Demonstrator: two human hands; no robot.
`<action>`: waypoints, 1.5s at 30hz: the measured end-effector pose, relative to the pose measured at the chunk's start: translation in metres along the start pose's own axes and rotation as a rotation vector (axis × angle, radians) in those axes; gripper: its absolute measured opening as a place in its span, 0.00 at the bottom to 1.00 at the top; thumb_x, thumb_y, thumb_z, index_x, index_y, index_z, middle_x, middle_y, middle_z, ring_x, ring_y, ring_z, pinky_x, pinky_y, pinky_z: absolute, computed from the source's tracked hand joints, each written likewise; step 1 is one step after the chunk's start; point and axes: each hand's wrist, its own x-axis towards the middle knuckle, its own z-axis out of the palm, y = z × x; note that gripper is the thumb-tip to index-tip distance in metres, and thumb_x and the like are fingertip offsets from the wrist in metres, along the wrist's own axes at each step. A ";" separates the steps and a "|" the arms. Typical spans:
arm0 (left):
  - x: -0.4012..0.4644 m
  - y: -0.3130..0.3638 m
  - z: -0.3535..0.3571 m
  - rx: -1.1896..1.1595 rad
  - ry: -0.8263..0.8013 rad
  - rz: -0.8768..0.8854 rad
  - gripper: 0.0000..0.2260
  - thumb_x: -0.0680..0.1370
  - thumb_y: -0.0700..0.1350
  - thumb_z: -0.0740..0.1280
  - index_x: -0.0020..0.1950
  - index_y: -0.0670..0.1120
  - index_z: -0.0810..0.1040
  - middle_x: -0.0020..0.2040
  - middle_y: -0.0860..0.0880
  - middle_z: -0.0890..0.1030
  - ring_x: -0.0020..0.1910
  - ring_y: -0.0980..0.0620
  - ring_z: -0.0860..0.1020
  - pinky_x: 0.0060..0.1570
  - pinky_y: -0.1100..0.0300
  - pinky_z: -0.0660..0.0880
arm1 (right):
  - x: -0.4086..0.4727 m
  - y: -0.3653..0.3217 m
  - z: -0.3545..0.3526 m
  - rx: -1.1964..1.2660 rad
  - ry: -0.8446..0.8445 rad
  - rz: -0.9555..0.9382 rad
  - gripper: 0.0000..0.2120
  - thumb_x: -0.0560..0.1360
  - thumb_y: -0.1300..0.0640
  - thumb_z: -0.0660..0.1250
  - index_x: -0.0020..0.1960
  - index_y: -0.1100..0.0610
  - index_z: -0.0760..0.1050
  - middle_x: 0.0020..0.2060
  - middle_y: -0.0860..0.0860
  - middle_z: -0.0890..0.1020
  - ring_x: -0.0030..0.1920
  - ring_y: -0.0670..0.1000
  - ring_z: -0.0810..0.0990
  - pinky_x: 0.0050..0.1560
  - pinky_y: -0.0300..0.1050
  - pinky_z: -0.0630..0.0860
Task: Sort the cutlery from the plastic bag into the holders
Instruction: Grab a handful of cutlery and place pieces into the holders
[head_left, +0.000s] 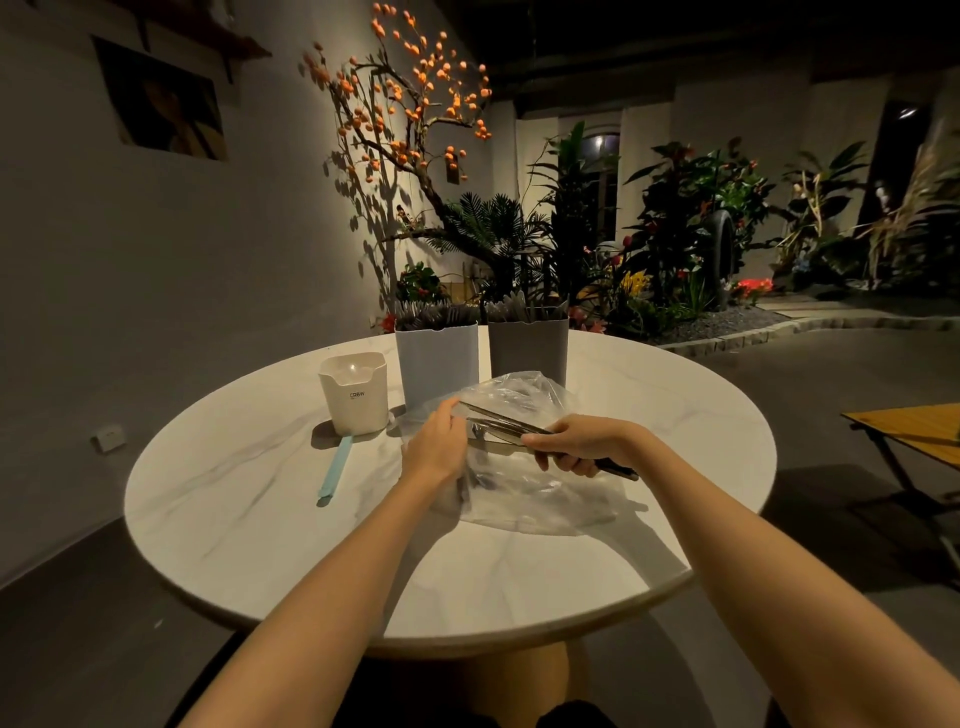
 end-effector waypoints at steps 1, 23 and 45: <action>0.001 0.000 -0.001 0.004 0.009 0.003 0.20 0.85 0.49 0.45 0.77 0.52 0.59 0.75 0.48 0.65 0.71 0.44 0.66 0.70 0.46 0.64 | 0.001 0.000 0.001 -0.007 -0.005 -0.020 0.20 0.79 0.42 0.59 0.40 0.57 0.74 0.26 0.48 0.65 0.25 0.46 0.58 0.26 0.36 0.57; 0.045 0.032 -0.004 -0.523 0.110 -0.051 0.16 0.84 0.53 0.49 0.59 0.43 0.68 0.47 0.46 0.79 0.52 0.45 0.78 0.56 0.48 0.72 | 0.030 -0.035 0.002 0.322 0.134 -0.330 0.15 0.83 0.52 0.54 0.46 0.60 0.73 0.28 0.49 0.65 0.25 0.45 0.60 0.26 0.34 0.60; 0.086 0.023 0.034 -0.720 0.057 -0.063 0.17 0.83 0.49 0.59 0.50 0.36 0.79 0.48 0.38 0.83 0.48 0.44 0.81 0.51 0.53 0.77 | 0.096 -0.020 -0.003 0.657 0.181 -0.354 0.16 0.81 0.52 0.60 0.55 0.66 0.74 0.30 0.52 0.73 0.26 0.46 0.69 0.26 0.35 0.66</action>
